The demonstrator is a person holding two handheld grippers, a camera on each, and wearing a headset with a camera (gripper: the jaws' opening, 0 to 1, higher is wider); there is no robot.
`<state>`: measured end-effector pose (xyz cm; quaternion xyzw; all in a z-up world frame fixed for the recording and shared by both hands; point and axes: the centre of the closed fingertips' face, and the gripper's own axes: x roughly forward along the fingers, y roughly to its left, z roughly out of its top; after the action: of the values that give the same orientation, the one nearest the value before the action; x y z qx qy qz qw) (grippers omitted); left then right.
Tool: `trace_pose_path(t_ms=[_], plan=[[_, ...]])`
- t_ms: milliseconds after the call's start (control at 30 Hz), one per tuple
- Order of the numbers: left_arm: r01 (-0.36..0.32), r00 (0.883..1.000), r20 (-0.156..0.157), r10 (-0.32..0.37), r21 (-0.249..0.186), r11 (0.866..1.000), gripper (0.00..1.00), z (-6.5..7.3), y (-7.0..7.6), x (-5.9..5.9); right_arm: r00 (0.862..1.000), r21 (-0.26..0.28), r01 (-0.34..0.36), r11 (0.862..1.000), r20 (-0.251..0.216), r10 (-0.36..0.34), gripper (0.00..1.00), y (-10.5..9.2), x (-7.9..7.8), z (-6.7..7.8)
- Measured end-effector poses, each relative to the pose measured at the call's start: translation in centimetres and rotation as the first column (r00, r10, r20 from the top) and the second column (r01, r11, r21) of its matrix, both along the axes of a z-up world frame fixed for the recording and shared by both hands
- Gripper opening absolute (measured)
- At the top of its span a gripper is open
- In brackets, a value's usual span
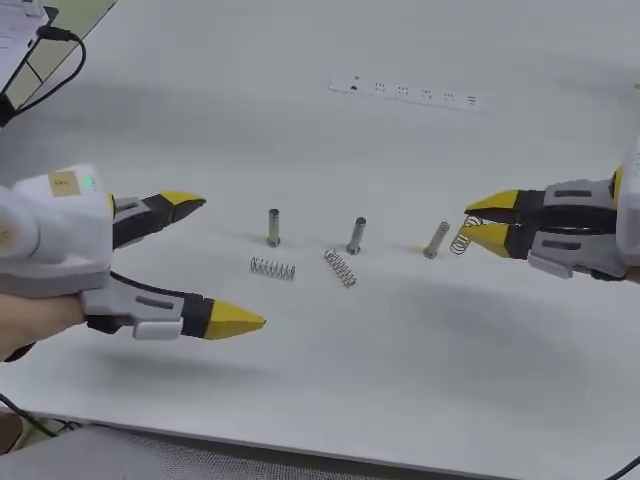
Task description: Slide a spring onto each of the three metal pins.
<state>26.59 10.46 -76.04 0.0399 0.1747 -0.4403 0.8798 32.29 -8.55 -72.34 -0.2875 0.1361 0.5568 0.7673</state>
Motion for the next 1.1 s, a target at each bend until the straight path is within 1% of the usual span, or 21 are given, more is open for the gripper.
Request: trace_pose_path(t_ms=[267,533,967,1100], plan=[[0.001,1.0,-0.002,-0.001,0.007,1.0,0.98,0.0,0.1,-0.1,1.0,-0.003,0.019,1.0,0.011,-0.019,0.06,-0.2,1.4,0.2],[-0.002,1.0,-0.001,0.002,0.011,1.0,0.98,0.0,0.3,-0.1,0.999,-0.008,0.04,0.999,0.005,-0.04,0.06,-0.5,2.6,-0.3],[-0.011,1.0,0.006,0.011,0.016,1.0,0.98,0.1,0.4,0.1,0.998,-0.001,0.065,0.998,0.005,-0.065,0.06,-0.2,3.9,-0.4],[-0.01,1.0,0.007,0.01,0.017,1.0,0.98,0.1,0.3,0.1,0.998,-0.004,0.064,0.998,0.003,-0.064,0.06,0.0,4.1,-0.5]])
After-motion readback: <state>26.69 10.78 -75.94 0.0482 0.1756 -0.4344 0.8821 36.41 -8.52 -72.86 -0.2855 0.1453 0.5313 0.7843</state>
